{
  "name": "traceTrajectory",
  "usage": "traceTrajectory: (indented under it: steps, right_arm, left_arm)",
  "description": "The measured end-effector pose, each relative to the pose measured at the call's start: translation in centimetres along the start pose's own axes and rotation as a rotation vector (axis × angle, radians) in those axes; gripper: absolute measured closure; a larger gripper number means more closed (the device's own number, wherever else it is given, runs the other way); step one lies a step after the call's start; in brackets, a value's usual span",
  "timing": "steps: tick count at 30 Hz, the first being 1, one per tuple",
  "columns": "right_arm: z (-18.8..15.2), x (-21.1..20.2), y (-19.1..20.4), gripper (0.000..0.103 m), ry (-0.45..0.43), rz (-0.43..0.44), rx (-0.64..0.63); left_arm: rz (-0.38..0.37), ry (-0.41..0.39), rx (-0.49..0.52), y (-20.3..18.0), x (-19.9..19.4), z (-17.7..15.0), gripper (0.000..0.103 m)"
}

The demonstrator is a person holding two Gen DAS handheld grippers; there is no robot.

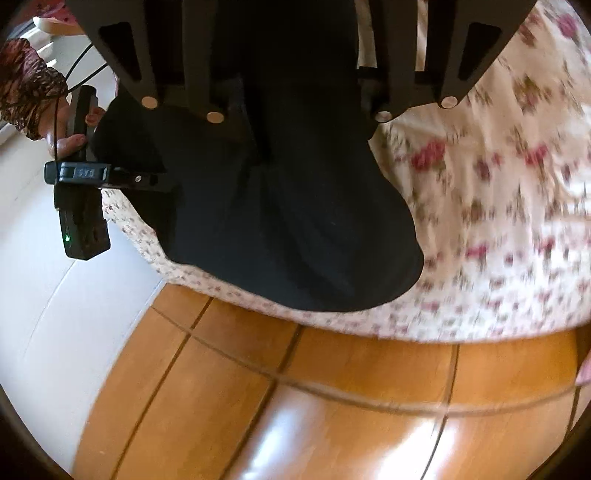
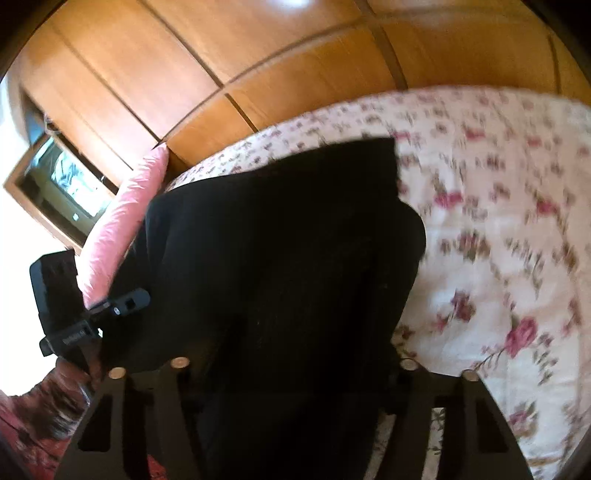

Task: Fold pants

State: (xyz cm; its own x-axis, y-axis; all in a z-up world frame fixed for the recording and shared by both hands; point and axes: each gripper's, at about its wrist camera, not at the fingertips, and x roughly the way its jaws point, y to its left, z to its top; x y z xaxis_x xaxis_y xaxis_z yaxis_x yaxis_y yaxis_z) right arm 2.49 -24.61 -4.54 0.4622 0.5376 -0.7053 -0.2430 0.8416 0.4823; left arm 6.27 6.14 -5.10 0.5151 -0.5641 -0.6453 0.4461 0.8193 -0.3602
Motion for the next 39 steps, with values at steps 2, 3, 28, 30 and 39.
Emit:
traceTrajectory:
  steps: [2, 3, 28, 30, 39]
  right_arm:
    - [0.7, -0.4, 0.2, 0.047, -0.031, -0.003, -0.017]
    - [1.5, -0.5, 0.1, 0.049, -0.058, -0.002, -0.019]
    - [24.1, 13.4, -14.0, 0.023, -0.282, -0.16, 0.006]
    - [24.0, 13.2, -14.5, 0.017, -0.305, -0.174, 0.032]
    - [21.6, 11.2, -10.0, 0.0, -0.426, -0.511, -0.047]
  left_arm:
    - [-0.001, -0.02, 0.013, -0.1, -0.1, 1.3, 0.065]
    - [-0.001, -0.026, 0.018, 0.0, 0.0, 2.2, 0.065]
    - [-0.009, -0.099, -0.174, 14.7, 19.7, 18.8, 0.045]
    - [-0.047, -0.104, -0.212, 15.7, 19.6, 18.6, 0.045]
    - [0.24, -0.231, -0.136, 11.6, 14.8, 15.4, 0.044]
